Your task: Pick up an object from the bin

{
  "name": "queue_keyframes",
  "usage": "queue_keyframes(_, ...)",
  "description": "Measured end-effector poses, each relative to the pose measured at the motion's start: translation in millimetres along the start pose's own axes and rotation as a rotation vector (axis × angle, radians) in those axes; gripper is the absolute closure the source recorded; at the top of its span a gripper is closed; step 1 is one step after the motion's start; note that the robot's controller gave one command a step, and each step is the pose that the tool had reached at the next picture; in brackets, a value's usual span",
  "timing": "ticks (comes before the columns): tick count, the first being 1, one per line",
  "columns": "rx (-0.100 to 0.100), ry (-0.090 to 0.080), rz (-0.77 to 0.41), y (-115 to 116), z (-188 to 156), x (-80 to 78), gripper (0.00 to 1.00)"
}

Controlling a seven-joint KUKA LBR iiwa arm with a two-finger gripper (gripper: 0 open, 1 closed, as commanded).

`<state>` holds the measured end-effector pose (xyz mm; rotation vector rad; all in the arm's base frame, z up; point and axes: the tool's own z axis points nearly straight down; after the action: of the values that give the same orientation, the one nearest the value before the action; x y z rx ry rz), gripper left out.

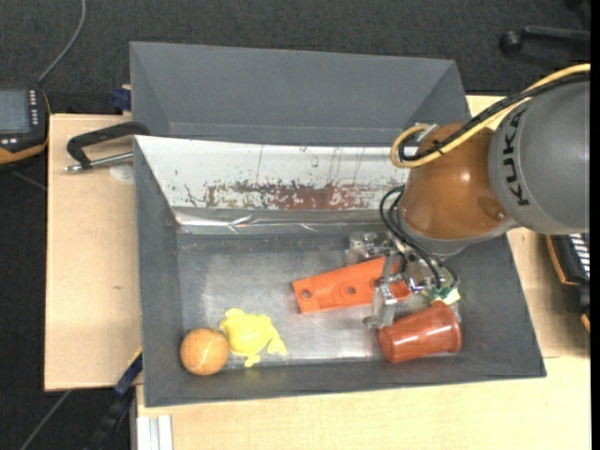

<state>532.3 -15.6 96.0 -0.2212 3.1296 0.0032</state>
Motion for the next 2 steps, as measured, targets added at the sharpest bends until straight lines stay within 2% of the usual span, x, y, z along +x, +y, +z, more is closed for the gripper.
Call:
queue_keyframes(1,-0.001,0.000,-0.079,-3.4,25.5,2.8,1.00)
queue_keyframes(2,-0.001,0.000,-0.079,-3.4,25.5,2.8,1.00)
